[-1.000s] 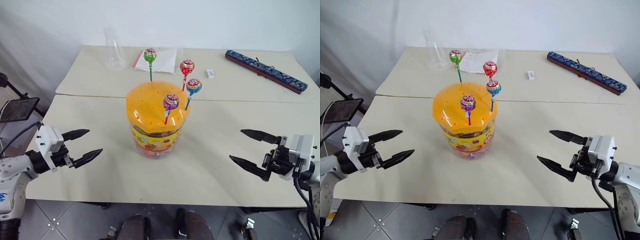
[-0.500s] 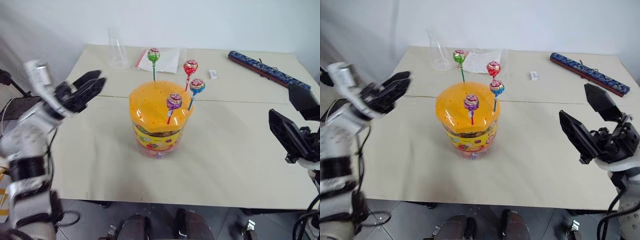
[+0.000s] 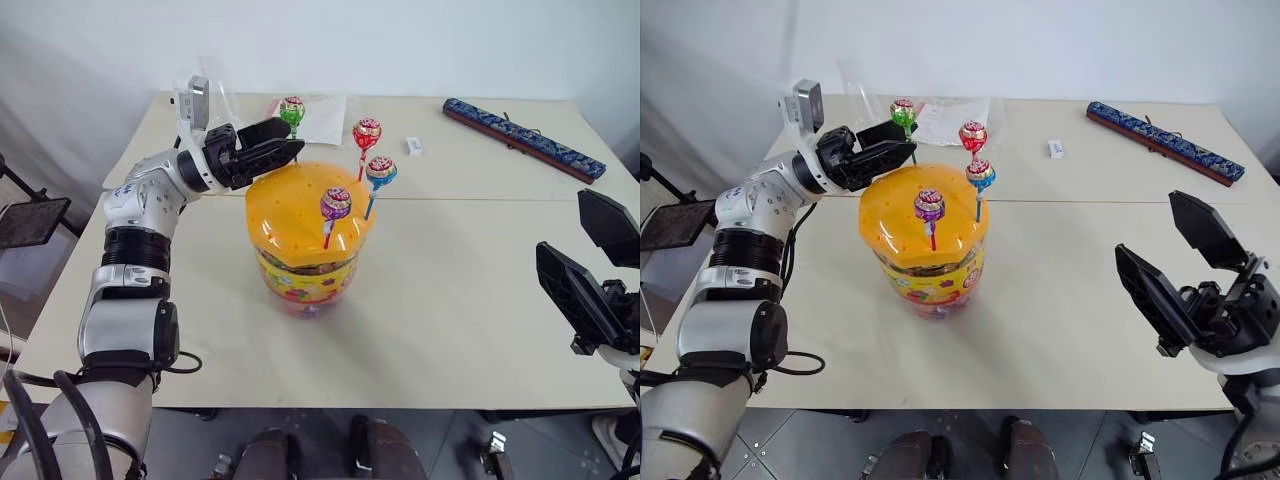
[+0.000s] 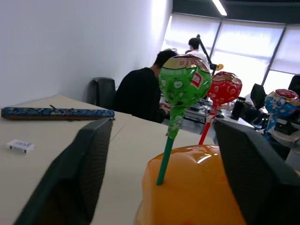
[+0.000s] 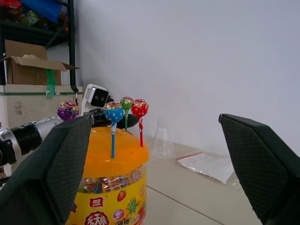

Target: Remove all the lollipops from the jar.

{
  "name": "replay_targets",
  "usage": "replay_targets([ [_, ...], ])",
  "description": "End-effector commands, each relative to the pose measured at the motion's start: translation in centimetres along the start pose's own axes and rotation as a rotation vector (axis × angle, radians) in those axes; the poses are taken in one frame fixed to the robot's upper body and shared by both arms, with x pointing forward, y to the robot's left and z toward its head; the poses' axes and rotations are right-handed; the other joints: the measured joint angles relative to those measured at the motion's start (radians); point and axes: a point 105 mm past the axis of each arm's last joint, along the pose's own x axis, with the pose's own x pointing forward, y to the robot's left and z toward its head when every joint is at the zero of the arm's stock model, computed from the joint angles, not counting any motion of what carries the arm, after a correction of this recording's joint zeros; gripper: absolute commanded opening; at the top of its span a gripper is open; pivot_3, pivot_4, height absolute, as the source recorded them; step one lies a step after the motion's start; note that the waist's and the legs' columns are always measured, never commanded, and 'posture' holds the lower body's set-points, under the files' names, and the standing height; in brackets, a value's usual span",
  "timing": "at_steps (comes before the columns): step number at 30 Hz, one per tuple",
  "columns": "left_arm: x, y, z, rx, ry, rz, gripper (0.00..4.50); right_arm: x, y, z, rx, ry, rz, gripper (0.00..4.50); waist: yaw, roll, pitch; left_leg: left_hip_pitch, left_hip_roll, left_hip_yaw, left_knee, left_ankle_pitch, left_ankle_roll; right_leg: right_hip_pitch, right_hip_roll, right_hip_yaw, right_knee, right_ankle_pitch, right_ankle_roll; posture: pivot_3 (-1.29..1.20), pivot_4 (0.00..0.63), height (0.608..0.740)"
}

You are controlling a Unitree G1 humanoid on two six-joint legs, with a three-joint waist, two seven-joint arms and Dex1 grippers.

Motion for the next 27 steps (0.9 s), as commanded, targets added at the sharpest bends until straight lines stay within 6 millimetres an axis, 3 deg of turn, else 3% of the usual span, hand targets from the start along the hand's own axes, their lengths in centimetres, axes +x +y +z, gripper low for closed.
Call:
replay_targets([
  [1, 1.1, -0.4, 1.0, 0.035, 0.01, -0.045, 2.33, 0.0, 0.9, 0.9, -0.054, -0.029, 0.025, 4.5, 0.002, 0.0, 0.0, 0.0, 0.0, 0.0, 0.0, 0.0, 0.0, 0.0, 0.0, 0.0, 0.0, 0.0, 0.0, 0.0, 0.15, 0.74],
  [9, 1.9, -0.2, 2.2, 0.048, -0.06, -0.037, 0.02, 0.1, 1.5, 0.6, -0.049, -0.029, 0.052, 4.5, 0.003, 0.0, 0.0, 0.0, -0.001, 0.0, 0.0, 0.0, 0.001, 0.0, -0.001, 0.0, 0.0, 0.0, 0.0, 0.0, 0.15, 0.74],
  [14, 2.5, -1.4, 7.7, 0.017, -0.304, -0.076, 0.02, 0.8, 1.8, -0.7, -0.016, 0.024, 0.152, 4.5, 0.002, -0.001, 0.001, -0.001, 0.0, -0.001, 0.001, -0.001, 0.001, 0.0, -0.001, 0.0, 0.0, 0.0, 0.0, 0.0, 0.15, 0.74],
  [18, -0.2, -1.6, 9.2, 0.064, -0.318, 0.01, 0.02, 2.5, 2.5, -2.4, -0.006, 0.098, 0.321, 4.5, -0.019, -0.001, 0.001, 0.002, 0.0, 0.002, 0.0, -0.001, 0.002, 0.0, -0.001, 0.004, 0.001, 0.0, 0.0, 0.0, 0.15, 0.74],
  [20, -3.0, -0.4, 8.4, 0.107, -0.23, 0.186, 0.02, 2.9, 3.1, -3.6, -0.005, 0.166, 0.452, 4.5, -0.023, -0.001, 0.001, 0.004, 0.001, 0.001, 0.0, -0.001, 0.001, 0.0, -0.001, 0.004, 0.005, 0.0, 0.0, 0.0, 0.15, 0.74],
  [21, -5.7, 1.2, 7.0, 0.141, -0.088, 0.39, 0.02, 2.8, 3.8, -4.6, -0.003, 0.237, 0.575, 4.5, -0.028, -0.001, 0.001, 0.005, 0.001, 0.002, 0.0, -0.001, 0.0, 0.0, -0.001, 0.005, 0.006, 0.0, 0.0, 0.0, 0.15, 0.74],
  [23, -10.6, 2.2, 3.9, 0.179, 0.232, 0.665, 0.02, 2.7, 4.2, -5.7, 0.045, 0.307, 0.693, 4.5, -0.046, 0.0, 0.0, 0.01, 0.001, 0.008, -0.003, -0.001, 0.0, -0.001, 0.0, 0.009, 0.008, 0.0, 0.0, 0.0, 0.15, 0.74],
  [25, -14.5, 1.1, 1.8, 0.106, 0.372, 0.829, 0.02, 2.6, 4.3, -5.8, 0.067, 0.309, 0.748, 4.5, -0.049, -0.001, 0.001, 0.009, 0.004, 0.008, -0.003, -0.002, -0.001, -0.002, 0.001, 0.009, 0.009, 0.0, 0.0, 0.0, 0.15, 0.74],
  [27, -17.5, -1.9, -0.6, -0.019, 0.428, 0.903, 0.02, 2.8, 4.0, -6.3, 0.081, 0.308, 0.767, 4.5, -0.046, -0.004, 0.002, 0.007, 0.005, 0.007, -0.002, -0.002, -0.002, -0.004, 0.001, 0.013, 0.011, 0.0, 0.0, 0.0, 0.15, 0.74],
])
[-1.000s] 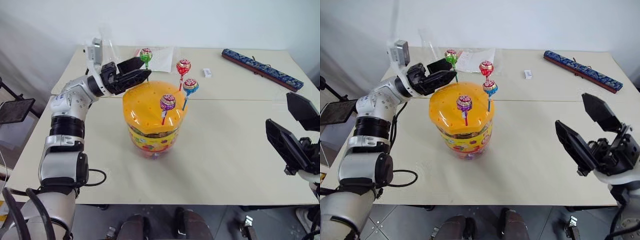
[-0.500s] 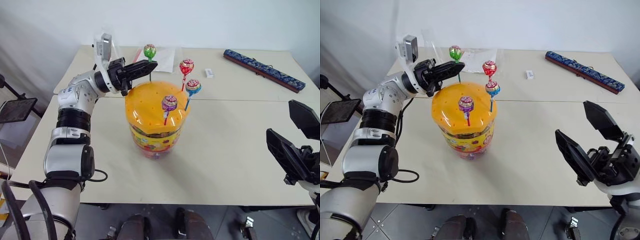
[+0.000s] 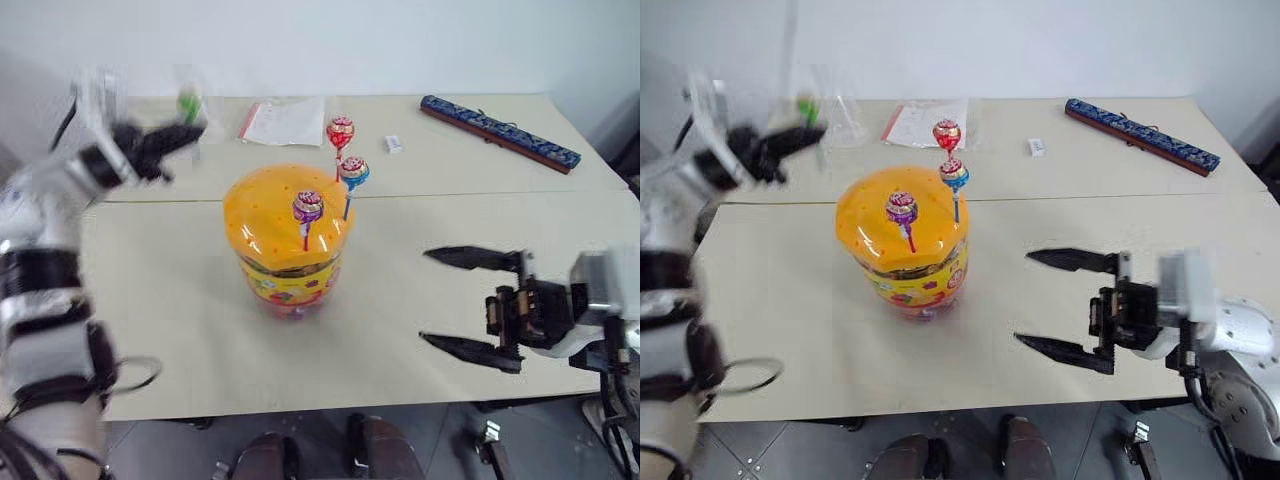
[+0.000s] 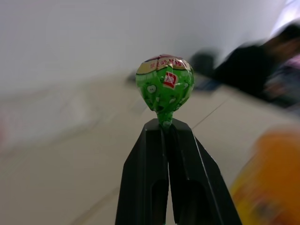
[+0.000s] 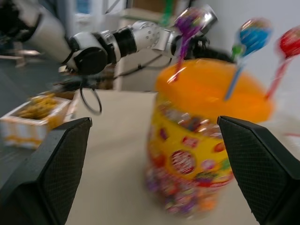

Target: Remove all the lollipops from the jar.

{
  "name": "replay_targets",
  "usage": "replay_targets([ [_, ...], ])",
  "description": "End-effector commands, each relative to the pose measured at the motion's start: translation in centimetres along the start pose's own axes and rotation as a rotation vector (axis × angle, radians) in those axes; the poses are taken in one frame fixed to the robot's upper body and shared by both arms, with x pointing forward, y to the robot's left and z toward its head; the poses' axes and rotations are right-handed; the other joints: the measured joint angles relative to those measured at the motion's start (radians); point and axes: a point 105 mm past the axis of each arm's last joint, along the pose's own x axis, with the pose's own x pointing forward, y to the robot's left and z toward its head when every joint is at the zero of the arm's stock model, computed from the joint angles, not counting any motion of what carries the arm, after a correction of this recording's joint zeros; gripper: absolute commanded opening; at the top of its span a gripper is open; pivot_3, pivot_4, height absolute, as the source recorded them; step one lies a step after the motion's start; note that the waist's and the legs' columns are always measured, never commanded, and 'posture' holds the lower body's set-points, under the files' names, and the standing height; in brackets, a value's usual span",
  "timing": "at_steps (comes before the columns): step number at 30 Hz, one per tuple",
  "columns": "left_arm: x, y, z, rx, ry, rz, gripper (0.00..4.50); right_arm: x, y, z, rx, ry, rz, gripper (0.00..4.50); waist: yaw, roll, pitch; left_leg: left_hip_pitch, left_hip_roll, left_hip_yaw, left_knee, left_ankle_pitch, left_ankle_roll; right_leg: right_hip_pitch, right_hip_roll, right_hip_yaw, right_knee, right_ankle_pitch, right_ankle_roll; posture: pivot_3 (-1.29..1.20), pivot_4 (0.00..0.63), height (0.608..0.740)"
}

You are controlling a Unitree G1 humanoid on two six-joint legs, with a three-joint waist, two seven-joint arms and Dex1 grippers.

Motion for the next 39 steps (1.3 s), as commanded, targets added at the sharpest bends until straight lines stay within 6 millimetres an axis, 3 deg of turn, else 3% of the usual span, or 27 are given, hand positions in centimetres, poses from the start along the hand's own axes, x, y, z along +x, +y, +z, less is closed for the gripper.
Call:
replay_targets([
  [1, -5.0, -1.4, -3.3, -0.043, 0.141, 0.085, 0.02, 0.4, -0.3, -0.3, 0.001, -0.007, 0.056, 4.5, 0.0, -0.002, 0.0, -0.002, 0.001, 0.0, 0.001, -0.001, 0.0, -0.002, -0.001, 0.002, 0.0, 0.0, 0.0, 0.0, 0.15, 0.74],
  [4, -8.0, -2.4, -8.4, -0.053, 0.318, 0.168, 0.02, 0.1, -0.9, -0.6, 0.003, 0.001, 0.024, 4.5, 0.014, -0.003, 0.0, -0.002, 0.002, -0.002, 0.003, -0.006, -0.001, -0.003, -0.004, 0.003, 0.001, 0.0, -0.001, 0.0, 0.15, 0.74],
  [6, -9.0, -2.9, -10.6, -0.094, 0.356, 0.203, 0.02, -0.1, -1.3, -0.7, 0.003, 0.008, -0.006, 4.5, 0.032, -0.004, 0.0, -0.002, 0.002, -0.003, 0.003, -0.007, -0.003, -0.002, -0.005, 0.003, 0.0, -0.001, -0.002, 0.0, 0.15, 0.74],
  [9, -9.2, -3.3, -12.5, -0.176, 0.316, 0.218, 0.02, -0.5, -1.4, -1.2, 0.002, 0.046, -0.024, 4.5, 0.052, -0.003, 0.0, -0.001, 0.002, -0.004, 0.003, -0.01, -0.008, 0.0, -0.006, 0.003, -0.007, -0.002, -0.004, 0.0, 0.15, 0.74],
  [13, -8.6, -4.0, -13.4, -0.178, 0.347, 0.194, 0.02, -0.8, -1.5, -1.3, -0.007, 0.075, -0.028, 4.5, 0.049, -0.003, 0.0, 0.0, 0.003, -0.004, 0.003, -0.01, -0.011, 0.002, -0.006, 0.003, -0.009, -0.003, -0.005, 0.0, 0.15, 0.74],
  [14, -8.8, -3.8, -13.9, -0.185, 0.377, 0.203, 0.53, -0.9, -1.6, -1.3, -0.011, 0.076, -0.038, 4.5, 0.048, -0.003, 0.0, 0.0, 0.003, -0.003, 0.003, -0.01, -0.012, 0.002, -0.006, 0.004, -0.008, -0.003, -0.006, 0.0, 0.15, 0.74],
  [17, -9.5, -3.3, -15.1, -0.207, 0.434, 0.209, 1.34, -1.0, -1.8, -0.7, -0.012, 0.044, -0.075, 4.5, 0.047, -0.001, -0.001, 0.001, 0.004, -0.001, 0.002, -0.011, -0.013, -0.001, -0.006, 0.004, -0.004, -0.003, -0.006, 0.0, 0.15, 0.74],
  [21, -9.4, -2.0, -13.1, -0.18, 0.335, 0.187, 2.59, -0.7, -2.0, -0.1, -0.006, 0.034, -0.098, 4.5, 0.046, 0.004, -0.004, 0.002, 0.005, 0.002, 0.002, -0.011, -0.014, -0.004, -0.005, 0.005, -0.001, -0.004, -0.008, 0.0, 0.15, 0.74],
  [25, -9.1, -2.3, -9.8, -0.083, 0.198, 0.047, 3.69, 0.0, -2.7, 0.9, -0.035, -0.007, -0.125, 4.5, 0.044, 0.003, -0.004, 0.001, 0.006, 0.005, 0.002, -0.01, -0.016, -0.009, -0.004, 0.006, 0.004, -0.007, -0.012, 0.0, 0.15, 0.74],
  [28, -9.6, -3.5, -5.2, -0.014, -0.058, -0.141, 4.49, 0.8, -4.3, 1.9, -0.018, -0.061, -0.199, 4.5, 0.038, 0.003, -0.004, -0.001, 0.007, 0.005, 0.002, -0.009, -0.016, -0.012, -0.004, 0.006, 0.005, -0.007, -0.012, 0.0, 0.15, 0.74],
  [31, -10.4, -4.8, -1.1, 0.019, -0.305, -0.287, 4.49, 1.4, -5.1, 1.7, 0.025, -0.039, -0.21, 4.5, 0.028, 0.003, -0.004, -0.001, 0.007, 0.005, 0.002, -0.007, -0.012, -0.012, -0.004, 0.005, 0.006, -0.007, -0.012, 0.0, 0.15, 0.74],
  [34, -10.1, -7.8, 1.9, -0.027, -0.428, -0.474, 4.49, 3.0, -5.5, 0.9, 0.054, 0.022, -0.195, 4.5, 0.023, 0.003, -0.004, -0.002, 0.007, 0.005, 0.002, -0.007, -0.012, -0.012, -0.004, 0.004, 0.008, -0.007, -0.012, 0.0, 0.15, 0.74],
  [36, -9.4, -9.9, 2.3, -0.026, -0.46, -0.567, 4.49, 4.3, -6.0, 1.4, 0.079, -0.024, -0.197, 4.5, 0.021, 0.003, -0.004, -0.002, 0.006, 0.006, 0.002, -0.007, -0.011, -0.012, -0.004, 0.004, 0.012, -0.006, -0.012, 0.0, 0.15, 0.74],
  [39, -8.7, -11.5, 1.8, -0.042, -0.445, -0.625, 4.49, 5.9, -6.8, 1.5, 0.107, -0.033, -0.198, 4.5, 0.012, 0.003, -0.004, -0.001, 0.006, 0.009, 0.003, -0.006, -0.01, -0.012, -0.002, 0.004, 0.012, -0.006, -0.011, 0.0, 0.15, 0.74],
])
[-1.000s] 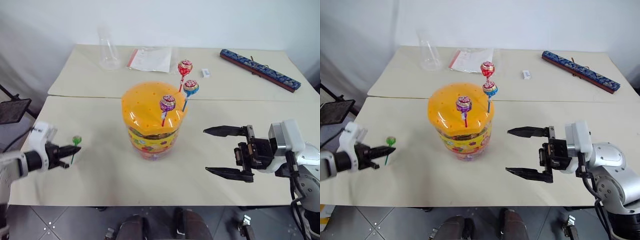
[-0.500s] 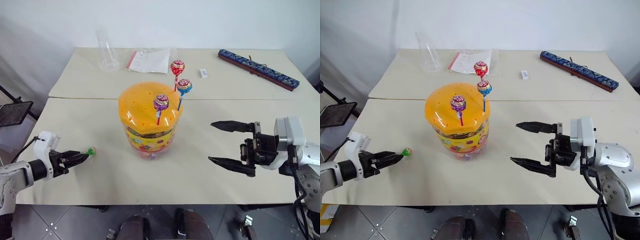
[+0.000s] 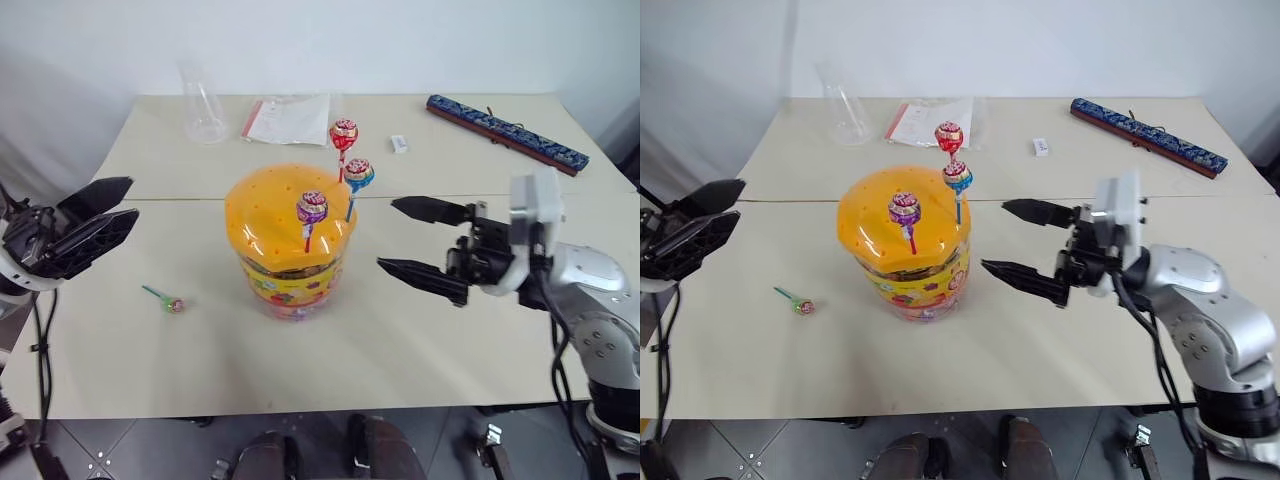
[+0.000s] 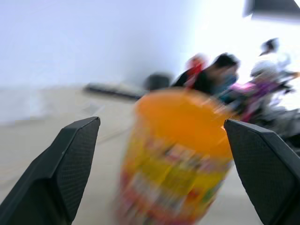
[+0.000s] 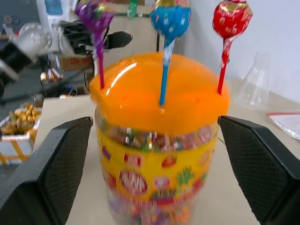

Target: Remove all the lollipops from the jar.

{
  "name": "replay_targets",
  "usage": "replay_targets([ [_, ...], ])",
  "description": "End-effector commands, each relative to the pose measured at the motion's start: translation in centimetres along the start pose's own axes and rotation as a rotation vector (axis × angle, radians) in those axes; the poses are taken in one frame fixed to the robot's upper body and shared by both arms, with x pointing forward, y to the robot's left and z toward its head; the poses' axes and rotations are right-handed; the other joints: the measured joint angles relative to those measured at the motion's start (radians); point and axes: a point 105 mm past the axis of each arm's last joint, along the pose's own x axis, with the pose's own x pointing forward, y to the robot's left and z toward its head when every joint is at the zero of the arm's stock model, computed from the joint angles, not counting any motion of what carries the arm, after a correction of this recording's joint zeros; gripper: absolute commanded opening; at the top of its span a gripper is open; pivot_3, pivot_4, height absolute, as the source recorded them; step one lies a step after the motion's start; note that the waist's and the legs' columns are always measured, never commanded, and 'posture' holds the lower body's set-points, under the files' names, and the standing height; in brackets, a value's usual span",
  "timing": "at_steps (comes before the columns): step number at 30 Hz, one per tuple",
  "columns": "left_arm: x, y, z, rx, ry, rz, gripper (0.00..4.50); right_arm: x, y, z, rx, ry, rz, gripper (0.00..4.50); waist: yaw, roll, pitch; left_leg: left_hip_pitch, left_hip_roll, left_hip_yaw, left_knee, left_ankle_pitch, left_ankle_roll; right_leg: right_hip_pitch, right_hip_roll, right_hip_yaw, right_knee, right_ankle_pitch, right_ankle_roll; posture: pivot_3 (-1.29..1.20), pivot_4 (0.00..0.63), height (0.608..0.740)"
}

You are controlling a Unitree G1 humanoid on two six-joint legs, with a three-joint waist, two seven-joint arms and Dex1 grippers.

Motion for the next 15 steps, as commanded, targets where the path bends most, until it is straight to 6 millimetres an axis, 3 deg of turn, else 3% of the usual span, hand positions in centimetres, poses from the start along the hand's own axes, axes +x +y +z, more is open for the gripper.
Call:
replay_targets([
  [1, 1.1, -1.4, -0.2, -0.002, -0.004, -0.058, 4.49, 1.3, -0.2, 0.5, 0.008, -0.005, -0.001, 4.5, -0.002, 0.0, 0.0, 0.0, 0.0, 0.0, 0.0, 0.0, 0.0, 0.0, 0.001, 0.0, 0.0, 0.0, 0.0, 0.0, 0.15, 0.74],
  [5, 1.6, -1.3, -1.3, -0.006, -0.005, -0.063, 4.49, 3.1, -0.4, 0.1, 0.033, 0.005, 0.021, 4.5, -0.005, 0.0, 0.0, 0.0, 0.001, 0.0, 0.0, 0.0, -0.001, 0.0, 0.002, 0.0, 0.0, 0.0, 0.0, 0.0, 0.15, 0.74],
  [6, 1.4, -1.2, -1.5, -0.01, -0.007, -0.054, 4.5, 3.3, -0.4, 0.1, 0.036, 0.0, 0.022, 4.31, -0.005, 0.0, 0.0, 0.0, 0.001, 0.0, 0.0, 0.001, -0.001, 0.0, 0.003, 0.0, 0.0, 0.0, 0.0, 0.0, 0.15, 0.74],
  [8, 1.0, -1.0, -1.8, -0.018, -0.013, -0.035, 4.5, 3.6, -0.2, 0.3, 0.039, -0.005, 0.045, 3.88, -0.008, 0.0, 0.0, 0.0, 0.001, 0.0, 0.0, 0.001, -0.001, 0.0, 0.003, 0.0, 0.0, 0.0, 0.0, 0.0, 0.15, 0.74],
  [15, 0.3, -0.9, -2.2, -0.031, -0.022, -0.018, 4.5, 4.0, 0.3, 0.9, 0.036, -0.046, 0.072, 1.58, -0.012, 0.0, 0.0, -0.001, 0.001, 0.0, 0.0, 0.0, 0.0, 0.0, 0.002, -0.001, 0.0, 0.0, 0.0, 0.0, 0.15, 0.74],
])
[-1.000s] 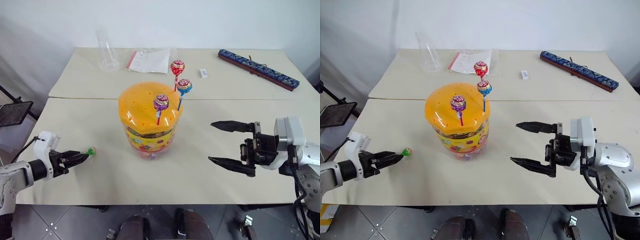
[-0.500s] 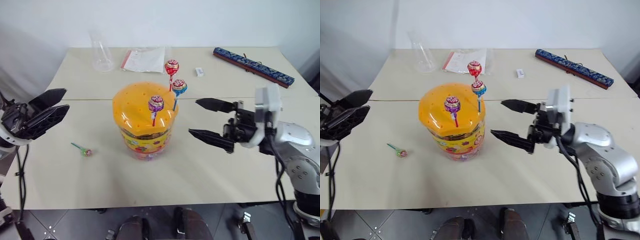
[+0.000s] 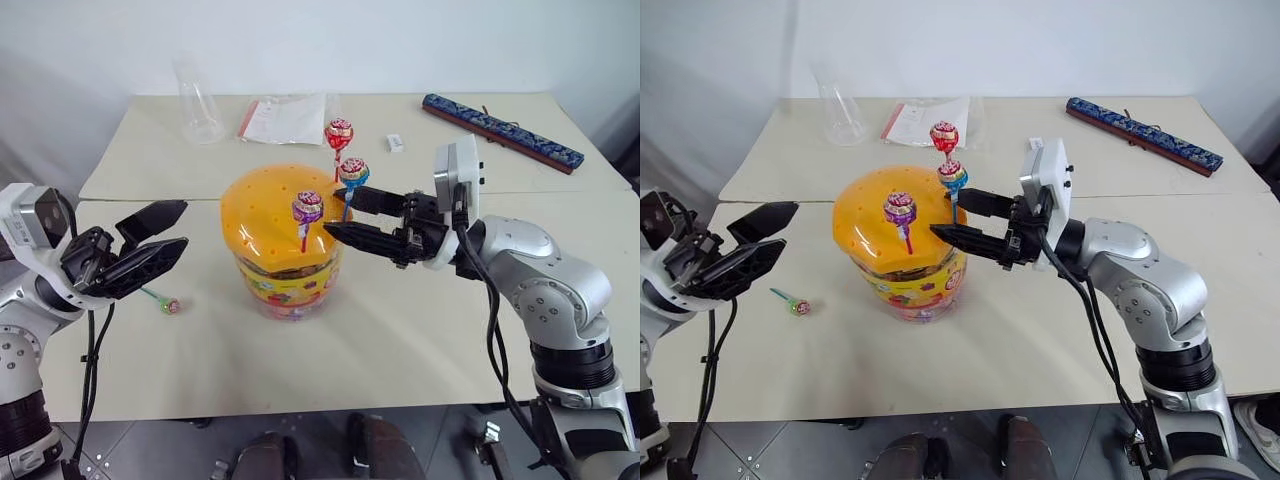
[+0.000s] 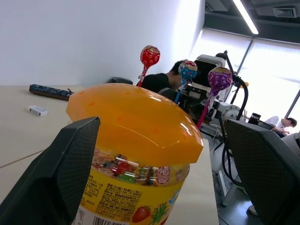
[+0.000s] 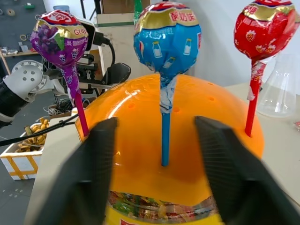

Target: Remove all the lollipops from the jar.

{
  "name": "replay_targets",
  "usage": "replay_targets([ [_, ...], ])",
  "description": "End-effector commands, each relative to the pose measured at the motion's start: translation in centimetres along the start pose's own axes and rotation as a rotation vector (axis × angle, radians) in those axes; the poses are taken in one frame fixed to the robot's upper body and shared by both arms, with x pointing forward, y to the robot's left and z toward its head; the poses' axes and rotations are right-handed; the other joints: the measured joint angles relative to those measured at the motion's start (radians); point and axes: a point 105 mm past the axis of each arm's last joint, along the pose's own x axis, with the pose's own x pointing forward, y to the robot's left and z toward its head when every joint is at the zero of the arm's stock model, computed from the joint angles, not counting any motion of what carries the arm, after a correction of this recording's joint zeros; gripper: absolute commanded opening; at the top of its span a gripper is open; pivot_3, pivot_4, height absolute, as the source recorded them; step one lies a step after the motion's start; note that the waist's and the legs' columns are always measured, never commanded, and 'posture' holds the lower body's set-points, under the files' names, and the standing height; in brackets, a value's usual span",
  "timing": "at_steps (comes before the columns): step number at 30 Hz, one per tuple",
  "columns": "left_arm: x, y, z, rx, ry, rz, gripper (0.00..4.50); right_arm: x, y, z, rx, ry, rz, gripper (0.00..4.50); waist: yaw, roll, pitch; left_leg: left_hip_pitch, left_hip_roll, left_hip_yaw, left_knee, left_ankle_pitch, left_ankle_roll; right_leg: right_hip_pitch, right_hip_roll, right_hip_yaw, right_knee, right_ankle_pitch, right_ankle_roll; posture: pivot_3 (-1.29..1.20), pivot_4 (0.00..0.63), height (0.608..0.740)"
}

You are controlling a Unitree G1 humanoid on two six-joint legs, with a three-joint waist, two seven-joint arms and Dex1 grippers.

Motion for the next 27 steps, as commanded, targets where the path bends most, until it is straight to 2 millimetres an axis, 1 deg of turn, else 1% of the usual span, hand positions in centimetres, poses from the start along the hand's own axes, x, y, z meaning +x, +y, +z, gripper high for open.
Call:
replay_targets([
  [1, -0.4, -0.3, 0.5, 0.026, -0.02, -0.009, 4.5, 0.1, 0.6, 1.5, -0.042, -0.065, 0.04, 1.24, -0.003, 0.0, 0.0, 0.0, 0.0, 0.0, 0.0, 0.0, 0.0, 0.0, 0.0, 0.0, 0.0, 0.0, 0.0, 0.0, 0.15, 0.74],
  [4, -0.4, -0.4, 0.6, 0.026, -0.034, -0.021, 4.5, 0.1, 0.7, 2.1, -0.062, -0.116, 0.056, 0.16, -0.004, 0.0, 0.0, 0.0, 0.001, 0.0, 0.0, 0.0, 0.0, 0.0, 0.0, 0.0, 0.0, 0.0, 0.0, 0.0, 0.15, 0.74],
  [5, -0.4, -0.4, 0.7, 0.03, -0.041, -0.028, 4.5, 0.1, 0.8, 2.6, -0.069, -0.16, 0.07, 0.05, -0.004, 0.0, 0.0, 0.0, 0.001, 0.0, 0.0, 0.0, 0.0, 0.0, 0.0, 0.0, 0.0, 0.0, 0.0, 0.0, 0.15, 0.74],
  [7, -0.2, -0.5, 0.8, 0.036, -0.056, -0.041, 4.5, -0.4, 0.6, 3.5, -0.072, -0.237, 0.064, 0.05, -0.005, 0.0, 0.0, 0.0, 0.001, 0.0, 0.0, 0.0, 0.0, 0.0, 0.001, 0.0, 0.0, 0.0, 0.0, 0.0, 0.15, 0.74],
  [10, 0.1, -0.7, 0.9, 0.051, -0.067, -0.066, 4.5, -2.7, -0.6, 5.9, -0.087, -0.333, 0.008, 0.05, -0.003, 0.0, 0.0, 0.0, 0.0, 0.0, 0.0, 0.0, 0.0, 0.0, 0.002, 0.0, 0.0, 0.0, 0.0, 0.0, 0.15, 0.74],
  [12, 0.2, -1.0, 0.8, 0.06, -0.052, -0.083, 4.5, -4.2, -2.0, 6.7, -0.065, -0.329, -0.075, 0.05, 0.0, 0.0, 0.0, 0.0, 0.0, 0.0, 0.0, 0.0, 0.0, 0.0, 0.001, 0.0, 0.0, 0.0, 0.0, 0.0, 0.15, 0.74],
  [13, 0.2, -1.3, 0.6, 0.058, -0.026, -0.098, 4.5, -5.3, -2.9, 6.9, -0.07, -0.307, -0.134, 0.05, 0.0, 0.0, 0.0, 0.0, -0.001, 0.0, 0.0, 0.0, 0.0, 0.0, 0.001, 0.0, 0.0, 0.0, 0.0, 0.0, 0.15, 0.74],
  [14, 0.2, -1.6, 0.4, 0.061, 0.009, -0.113, 4.5, -6.9, -3.9, 6.4, -0.067, -0.232, -0.188, 0.05, 0.0, 0.0, 0.0, 0.0, -0.001, 0.0, 0.0, 0.0, 0.001, 0.0, 0.0, 0.0, 0.0, 0.0, 0.0, 0.0, 0.15, 0.74],
  [15, -0.1, -1.9, -0.1, 0.077, 0.08, -0.127, 4.5, -9.4, -4.7, 4.4, -0.083, -0.047, -0.248, 0.05, 0.002, 0.0, 0.0, 0.0, -0.001, 0.0, 0.0, 0.0, 0.001, 0.0, 0.0, 0.0, -0.001, 0.0, 0.0, 0.0, 0.15, 0.74],
  [16, -0.2, -2.1, -0.4, 0.088, 0.131, -0.137, 4.5, -11.3, -5.2, 3.1, -0.083, 0.092, -0.28, 0.05, 0.006, 0.0, 0.0, -0.001, -0.001, 0.0, 0.0, 0.0, 0.001, 0.0, 0.0, 0.0, -0.002, 0.0, 0.0, 0.0, 0.15, 0.74],
  [17, -0.5, -2.2, -1.1, 0.113, 0.205, -0.151, 4.5, -14.6, -5.9, 0.1, -0.109, 0.343, -0.344, 0.05, 0.013, 0.0, 0.0, -0.001, -0.001, -0.001, -0.001, -0.001, 0.001, 0.0, 0.0, -0.001, -0.004, 0.0, 0.0, 0.0, 0.15, 0.74],
  [18, -0.7, -2.1, -1.7, 0.139, 0.265, -0.157, 4.5, -18.0, -5.9, -2.6, -0.12, 0.567, -0.362, 0.05, 0.019, 0.0, 0.0, -0.002, 0.0, -0.001, -0.001, -0.002, 0.002, 0.0, 0.001, -0.001, -0.006, 0.0, 0.0, 0.0, 0.15, 0.74],
  [19, -0.9, -2.0, -2.3, 0.171, 0.313, -0.167, 4.5, -20.5, -5.6, -4.5, -0.117, 0.707, -0.368, 0.05, 0.022, 0.0, 0.0, -0.002, 0.0, 0.0, -0.003, -0.002, 0.003, 0.0, 0.003, -0.001, -0.008, 0.0, 0.0, 0.0, 0.15, 0.74],
  [20, -1.0, -2.0, -2.7, 0.18, 0.344, -0.178, 4.5, -22.2, -5.4, -5.6, -0.099, 0.777, -0.377, 0.05, 0.023, 0.0, 0.0, -0.002, -0.001, 0.001, -0.003, -0.003, 0.003, 0.0, 0.003, -0.002, -0.011, -0.001, 0.0, 0.0, 0.15, 0.74],
  [21, -1.1, -2.0, -3.0, 0.188, 0.357, -0.181, 4.5, -23.1, -5.4, -6.2, -0.076, 0.787, -0.392, 0.05, 0.021, 0.0, 0.0, -0.002, -0.001, 0.003, -0.003, -0.003, 0.004, 0.001, 0.004, -0.004, -0.014, -0.001, 0.001, 0.0, 0.15, 0.74],
  [23, -1.1, -1.9, -3.4, 0.204, 0.36, -0.189, 4.5, -24.4, -5.5, -7.3, -0.078, 0.812, -0.409, 0.05, 0.007, 0.001, 0.001, -0.002, -0.001, 0.01, -0.002, -0.002, 0.005, 0.0, 0.005, -0.005, -0.013, -0.001, 0.001, 0.0, 0.15, 0.74],
  [25, -1.0, -1.8, -3.6, 0.219, 0.35, -0.187, 4.5, -26.0, -5.6, -8.9, -0.09, 0.897, -0.428, 0.05, -0.009, 0.001, 0.001, 0.003, -0.001, 0.016, -0.001, -0.002, 0.006, 0.0, 0.002, 0.0, -0.012, 0.0, 0.002, 0.0, 0.15, 0.74],
  [27, -0.8, -1.8, -3.5, 0.233, 0.325, -0.189, 4.5, -27.0, -5.5, -10.2, -0.073, 0.938, -0.439, 0.05, -0.013, 0.001, 0.001, 0.006, 0.001, 0.018, -0.001, -0.001, 0.005, 0.0, 0.0, 0.002, -0.011, 0.0, 0.002, 0.0, 0.15, 0.74],
])
